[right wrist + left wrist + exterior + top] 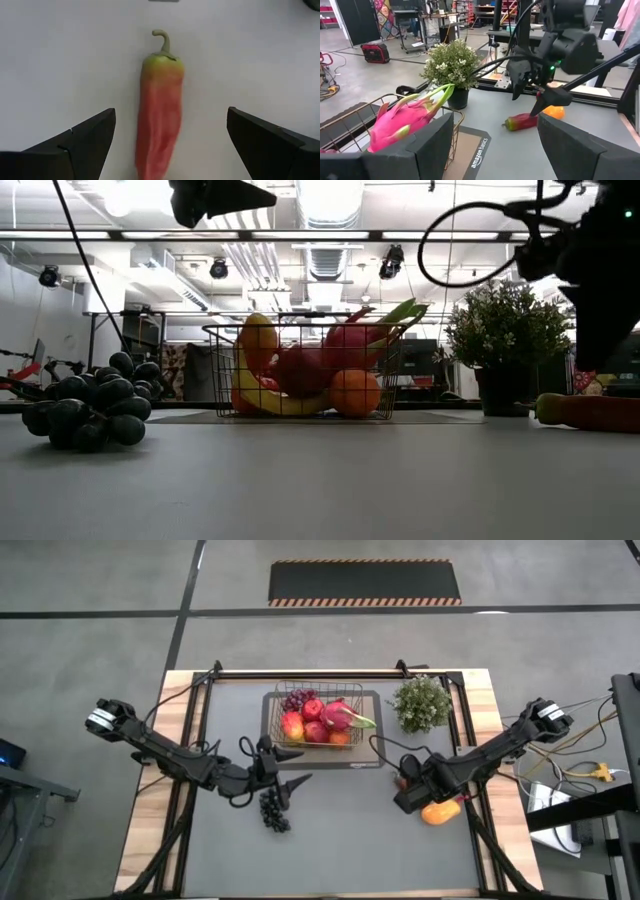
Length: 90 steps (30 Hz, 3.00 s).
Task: Build produce basket
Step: Put the chili pepper into the wire basket
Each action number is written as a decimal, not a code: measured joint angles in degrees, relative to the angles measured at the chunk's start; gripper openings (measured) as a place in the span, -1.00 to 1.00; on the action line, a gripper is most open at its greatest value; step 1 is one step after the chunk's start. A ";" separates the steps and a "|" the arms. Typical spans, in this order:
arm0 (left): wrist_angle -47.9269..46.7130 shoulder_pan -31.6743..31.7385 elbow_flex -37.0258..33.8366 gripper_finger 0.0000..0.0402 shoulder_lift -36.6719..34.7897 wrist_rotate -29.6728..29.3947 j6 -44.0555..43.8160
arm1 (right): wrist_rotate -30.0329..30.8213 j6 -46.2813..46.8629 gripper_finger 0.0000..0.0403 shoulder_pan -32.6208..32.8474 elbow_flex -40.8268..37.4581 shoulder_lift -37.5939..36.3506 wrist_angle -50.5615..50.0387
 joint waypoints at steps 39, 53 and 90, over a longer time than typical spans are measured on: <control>20.13 -5.55 -7.02 0.34 4.45 2.55 8.93 | 5.10 -7.04 -0.44 -3.32 -15.75 0.83 32.04; 22.73 -6.78 -16.67 0.34 -4.61 9.46 10.50 | 5.37 -47.38 -0.44 -3.50 -6.61 0.37 70.53; 26.77 -6.72 -18.39 0.34 -6.31 9.29 10.96 | 6.89 -77.90 -0.45 -14.40 -3.68 24.41 130.40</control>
